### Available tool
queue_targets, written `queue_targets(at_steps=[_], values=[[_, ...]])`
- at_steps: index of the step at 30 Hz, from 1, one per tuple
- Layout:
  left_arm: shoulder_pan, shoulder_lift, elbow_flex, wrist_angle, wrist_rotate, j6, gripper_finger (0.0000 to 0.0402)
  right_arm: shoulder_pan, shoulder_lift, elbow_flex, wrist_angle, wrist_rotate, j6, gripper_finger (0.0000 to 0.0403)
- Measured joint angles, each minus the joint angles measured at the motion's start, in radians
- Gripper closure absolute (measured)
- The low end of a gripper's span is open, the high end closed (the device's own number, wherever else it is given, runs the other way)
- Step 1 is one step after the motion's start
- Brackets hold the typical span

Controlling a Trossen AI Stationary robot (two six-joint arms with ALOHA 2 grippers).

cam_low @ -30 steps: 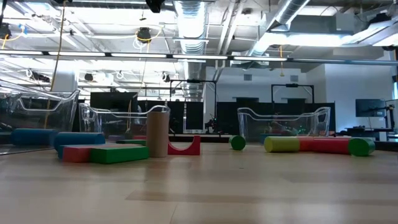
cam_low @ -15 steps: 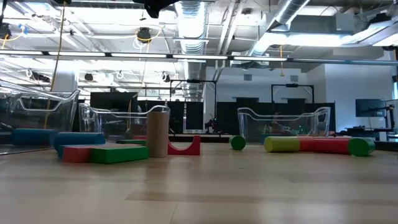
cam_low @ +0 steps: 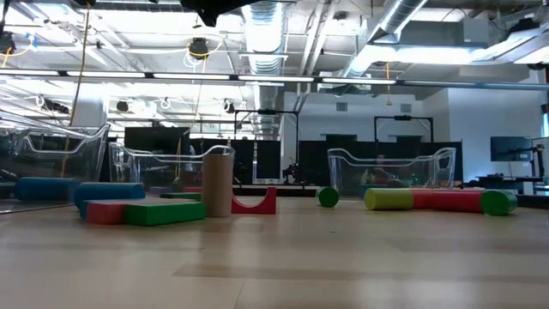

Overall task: Sort blocks by size
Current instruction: Put the green rectangular block into the top left transparent bin

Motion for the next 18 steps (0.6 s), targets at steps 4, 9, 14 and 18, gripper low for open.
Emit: queue_targets(at_steps=[4, 9, 14, 18], values=[[0.000, 0.000, 0.000, -0.001, 0.000, 0.007, 0.0320, 0.000, 0.000, 0.000, -0.002, 0.000, 0.005, 0.0307], [-0.003, 0.000, 0.000, -0.008, 0.000, 0.028, 0.0339, 0.000, 0.000, 0.000, -0.006, 0.000, 0.012, 0.0307], [-0.007, 0.000, 0.000, -0.013, 0.000, 0.036, 0.0341, 0.000, 0.000, 0.000, -0.014, 0.000, 0.016, 0.0306], [-0.007, 0.000, 0.000, -0.021, -0.001, 0.036, 0.0341, 0.000, 0.000, 0.000, -0.026, 0.000, 0.038, 0.0296]])
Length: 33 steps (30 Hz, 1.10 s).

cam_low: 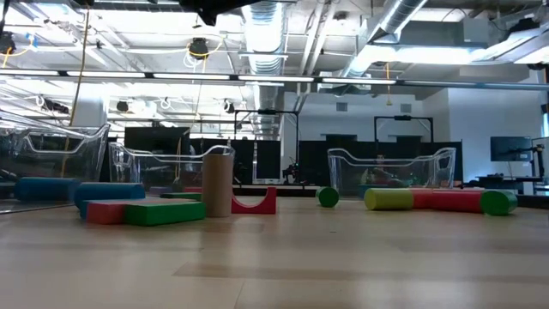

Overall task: Sort blocks by size
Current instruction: Put the green rectangular block into the top left transparent bin

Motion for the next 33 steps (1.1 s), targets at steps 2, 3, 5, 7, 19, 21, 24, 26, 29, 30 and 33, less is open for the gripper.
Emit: queue_targets(at_steps=[2, 3, 5, 7, 19, 21, 24, 26, 29, 30, 33], values=[[0.000, 0.000, 0.000, -0.003, -0.002, 0.000, 0.0341, 0.000, 0.000, 0.000, -0.005, 0.006, -0.001, 0.0290], [0.000, -0.002, 0.000, -0.007, -0.003, 0.000, 0.0341, 0.000, 0.000, 0.000, -0.005, 0.015, -0.001, 0.0286], [0.000, -0.009, 0.000, -0.021, -0.002, 0.000, 0.0341, 0.003, 0.000, 0.000, -0.017, 0.030, -0.007, 0.0277], [0.000, -0.013, 0.000, -0.031, -0.002, 0.000, 0.0341, 0.003, 0.000, 0.000, -0.031, 0.031, -0.008, 0.0267], [0.004, -0.140, 0.000, -0.264, -0.090, 0.005, 0.0342, 0.003, 0.000, 0.000, -0.150, 0.164, 0.039, 0.0203], [0.013, -0.170, 0.000, -0.324, -0.119, 0.005, 0.0342, 0.003, 0.000, 0.000, -0.171, 0.165, 0.057, 0.0199], [0.039, -0.219, 0.000, -0.410, -0.154, -0.001, 0.0342, 0.003, 0.000, 0.000, -0.207, 0.165, 0.089, 0.0198], [0.064, -0.252, 0.000, -0.453, -0.172, -0.009, 0.0342, 0.003, 0.000, 0.000, -0.232, 0.164, 0.109, 0.0199], [0.117, -0.299, 0.000, -0.523, -0.179, -0.022, 0.0342, 0.004, 0.000, 0.000, -0.272, 0.164, 0.142, 0.0200], [0.137, -0.312, 0.000, -0.540, -0.179, -0.026, 0.0342, 0.006, 0.000, 0.000, -0.286, 0.165, 0.152, 0.0200], [0.210, -0.349, 0.000, -0.606, -0.179, -0.041, 0.0342, 0.015, 0.000, 0.000, -0.325, 0.165, 0.174, 0.0200]])
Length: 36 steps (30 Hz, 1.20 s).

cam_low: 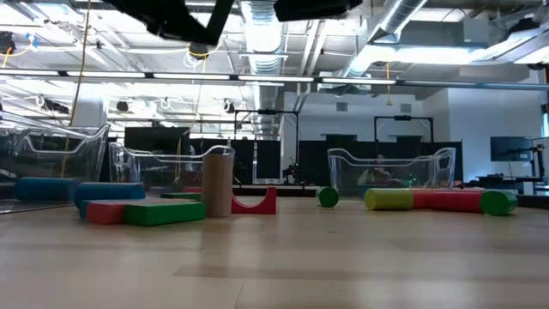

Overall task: Sort blocks by size
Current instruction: Put the green rectangular block into the top left transparent bin

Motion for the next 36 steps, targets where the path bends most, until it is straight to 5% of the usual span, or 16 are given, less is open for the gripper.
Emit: queue_targets(at_steps=[8, 18, 30, 36], values=[[0.239, -0.029, 0.000, -0.170, 0.042, -0.036, 0.0342, 0.044, 0.000, 0.000, -0.081, 0.000, 0.063, 0.0200], [0.564, -0.023, 0.000, -0.312, 0.254, -0.053, 0.0342, 0.102, 0.000, -0.011, -0.135, 0.000, 0.134, 0.0200], [0.846, 0.152, 0.000, -0.396, 0.460, -0.003, 0.0342, 0.143, -0.001, -0.053, -0.127, 0.006, 0.187, 0.0201], [0.907, 0.260, 0.000, -0.406, 0.479, 0.027, 0.0342, 0.152, -0.001, -0.053, -0.126, 0.006, 0.189, 0.0201]])
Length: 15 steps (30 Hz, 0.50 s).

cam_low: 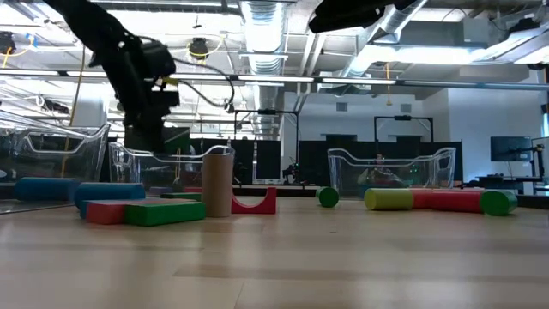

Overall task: Sort blocks by size
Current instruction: Put the green rectangular block into the top left transparent bin

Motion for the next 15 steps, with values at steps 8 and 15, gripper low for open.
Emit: queue_targets(at_steps=[8, 15], values=[[0.031, 0.083, 0.000, -0.021, 0.001, 0.027, 0.0337, -0.001, 0.000, 0.000, 0.002, 0.000, 0.000, 0.0201], [0.032, 0.088, 0.000, -0.038, 0.001, 0.030, 0.0336, -0.002, 0.000, 0.000, 0.003, 0.000, 0.000, 0.0201]])
